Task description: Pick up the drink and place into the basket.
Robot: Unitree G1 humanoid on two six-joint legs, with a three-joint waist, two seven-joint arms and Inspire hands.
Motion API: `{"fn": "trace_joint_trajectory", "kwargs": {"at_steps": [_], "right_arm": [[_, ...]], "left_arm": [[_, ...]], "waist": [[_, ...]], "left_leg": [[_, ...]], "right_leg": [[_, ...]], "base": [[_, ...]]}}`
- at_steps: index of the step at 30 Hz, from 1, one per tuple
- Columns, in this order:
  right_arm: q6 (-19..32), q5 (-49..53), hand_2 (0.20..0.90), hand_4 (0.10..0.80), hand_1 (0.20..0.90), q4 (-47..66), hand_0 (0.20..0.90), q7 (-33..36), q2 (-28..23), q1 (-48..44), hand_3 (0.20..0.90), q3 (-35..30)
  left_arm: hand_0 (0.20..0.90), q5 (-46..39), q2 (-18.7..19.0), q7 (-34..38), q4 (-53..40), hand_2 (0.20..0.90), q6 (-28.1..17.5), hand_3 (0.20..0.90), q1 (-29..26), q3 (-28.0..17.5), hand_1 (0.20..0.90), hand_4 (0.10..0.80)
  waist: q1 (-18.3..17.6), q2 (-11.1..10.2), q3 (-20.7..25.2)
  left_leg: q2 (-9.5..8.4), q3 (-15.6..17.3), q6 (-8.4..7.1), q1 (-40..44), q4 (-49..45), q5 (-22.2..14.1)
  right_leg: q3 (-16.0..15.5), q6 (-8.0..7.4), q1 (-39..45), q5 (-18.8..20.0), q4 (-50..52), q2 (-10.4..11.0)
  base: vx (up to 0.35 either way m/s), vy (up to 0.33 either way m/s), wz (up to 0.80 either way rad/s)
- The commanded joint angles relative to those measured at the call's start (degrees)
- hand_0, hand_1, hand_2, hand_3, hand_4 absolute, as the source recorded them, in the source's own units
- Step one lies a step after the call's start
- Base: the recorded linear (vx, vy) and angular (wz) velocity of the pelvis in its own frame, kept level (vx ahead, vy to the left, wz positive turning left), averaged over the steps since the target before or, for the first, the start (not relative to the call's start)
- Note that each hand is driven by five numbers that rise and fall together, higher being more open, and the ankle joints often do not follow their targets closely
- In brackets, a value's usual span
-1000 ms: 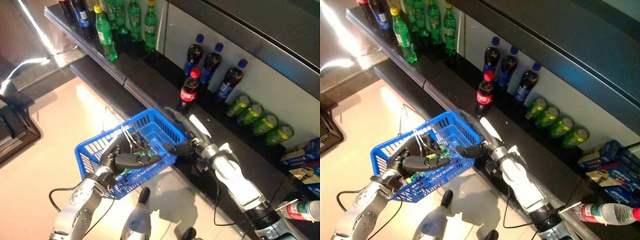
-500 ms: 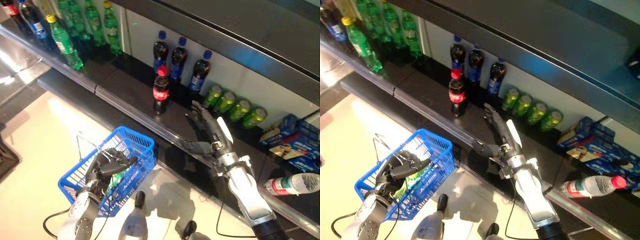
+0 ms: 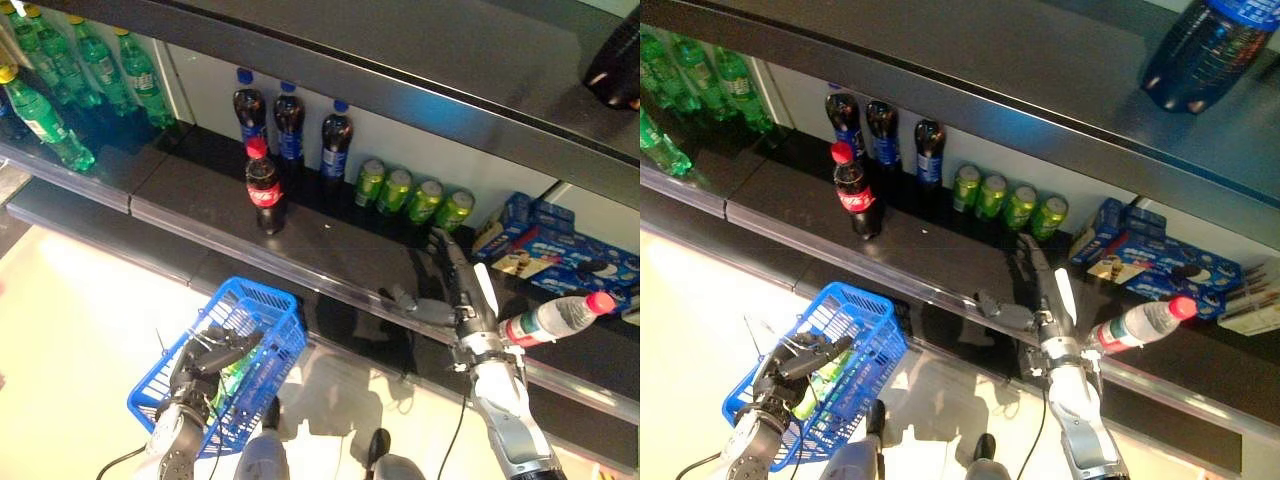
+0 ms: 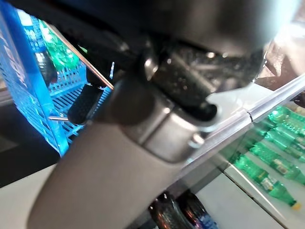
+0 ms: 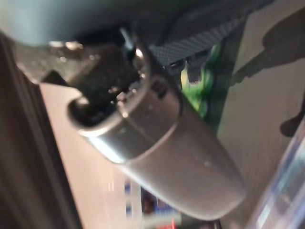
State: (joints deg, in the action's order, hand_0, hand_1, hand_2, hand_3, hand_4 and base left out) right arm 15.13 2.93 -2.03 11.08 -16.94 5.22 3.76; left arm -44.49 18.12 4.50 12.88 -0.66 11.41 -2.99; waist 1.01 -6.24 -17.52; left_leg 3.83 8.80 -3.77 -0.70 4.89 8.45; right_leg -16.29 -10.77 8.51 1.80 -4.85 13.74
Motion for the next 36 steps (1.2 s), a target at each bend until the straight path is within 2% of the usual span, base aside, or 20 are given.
{"fn": "trace_joint_trajectory", "kwargs": {"at_steps": [1, 5, 9, 18, 25, 33, 36], "right_arm": [[8.05, 1.11, 0.9, 0.8, 0.9, -2.47, 0.9, 5.68, -2.83, 1.44, 0.9, -0.91], [8.53, -0.94, 0.9, 0.8, 0.9, -6.09, 0.9, 9.49, -2.31, 2.45, 0.9, -1.84], [7.85, -0.87, 0.9, 0.8, 0.9, -11.69, 0.9, 10.28, -1.6, 2.65, 0.9, -2.48], [7.74, 5.0, 0.9, 0.8, 0.9, -27.7, 0.9, 12.39, 0.51, 1.17, 0.9, -4.51], [6.46, 4.49, 0.9, 0.8, 0.9, -36.38, 0.9, 12.95, 0.14, 0.41, 0.9, -4.87], [8.38, 5.47, 0.9, 0.8, 0.9, -49.01, 0.9, 9.02, -0.4, -1.62, 0.9, -4.5], [8.24, 8.31, 0.9, 0.8, 0.9, -53.21, 0.9, 3.92, -0.04, -2.09, 0.9, -4.41]], "left_arm": [[0.3, 0.9, 0.83, -2.8, -3.73, 0.3, -19.89, 0.2, -9.26, -8.98, 0.3, 0.1], [0.3, 1.78, 0.88, -3.03, -0.51, 0.3, -20.37, 0.2, -8.73, -9.87, 0.3, 0.1], [0.3, 2.36, 0.78, -3.33, 4.88, 0.3, -21.0, 0.2, -8.96, -10.4, 0.3, 0.1], [0.3, 2.72, -0.51, -4.84, 20.07, 0.3, -22.38, 0.2, -11.21, -9.25, 0.3, 0.1], [0.3, 0.61, -1.09, -6.14, 31.01, 0.3, -18.9, 0.2, -12.13, -8.51, 0.3, 0.1], [0.3, -1.55, -0.69, -10.66, 43.19, 0.3, -15.98, 0.2, -13.6, -9.24, 0.3, 0.1], [0.3, -2.58, -0.51, -13.32, 47.32, 0.3, -15.02, 0.2, -13.79, -9.75, 0.3, 0.1]], "waist": [[-0.64, 5.4, 16.21], [-1.72, 5.64, 16.2], [-2.69, 5.64, 16.33], [-3.97, 5.81, 16.5], [-4.21, 5.91, 16.86], [-3.99, 5.64, 17.07], [-3.87, 5.59, 17.16]], "left_leg": [[-0.89, 1.0, 1.79, 5.06, 0.11, -7.4], [-0.9, 2.35, 1.88, 5.64, 0.11, -7.87], [-0.96, 3.44, 1.86, 6.11, 0.11, -8.18], [-0.97, 4.65, 1.93, 6.84, 0.11, -8.67], [-0.94, 5.08, 1.9, 7.25, 0.11, -8.9], [-0.93, 4.92, 1.82, 7.67, 0.11, -9.1], [-0.93, 5.0, 1.79, 7.81, 0.11, -9.15]], "right_leg": [[0.64, 0.77, -2.46, 3.95, 0.54, -0.44], [1.29, 0.72, -2.54, 4.01, 0.49, -0.39], [1.91, 0.66, -2.65, 4.28, 0.35, -0.4], [3.01, 0.98, -2.6, 4.37, 0.36, -0.97], [3.11, 1.14, -2.48, 4.37, 0.38, -1.24], [3.01, 1.5, -2.14, 4.12, 0.68, -1.57], [2.85, 1.64, -2.05, 3.92, 0.85, -1.58]], "base": [[0.026, 0.012, -0.23], [0.017, 0.011, -0.22], [0.017, 0.002, -0.14], [0.014, -0.005, -0.19], [0.003, -0.002, -0.01], [0.007, -0.005, -0.02], [0.0, 0.0, 0.0]]}}
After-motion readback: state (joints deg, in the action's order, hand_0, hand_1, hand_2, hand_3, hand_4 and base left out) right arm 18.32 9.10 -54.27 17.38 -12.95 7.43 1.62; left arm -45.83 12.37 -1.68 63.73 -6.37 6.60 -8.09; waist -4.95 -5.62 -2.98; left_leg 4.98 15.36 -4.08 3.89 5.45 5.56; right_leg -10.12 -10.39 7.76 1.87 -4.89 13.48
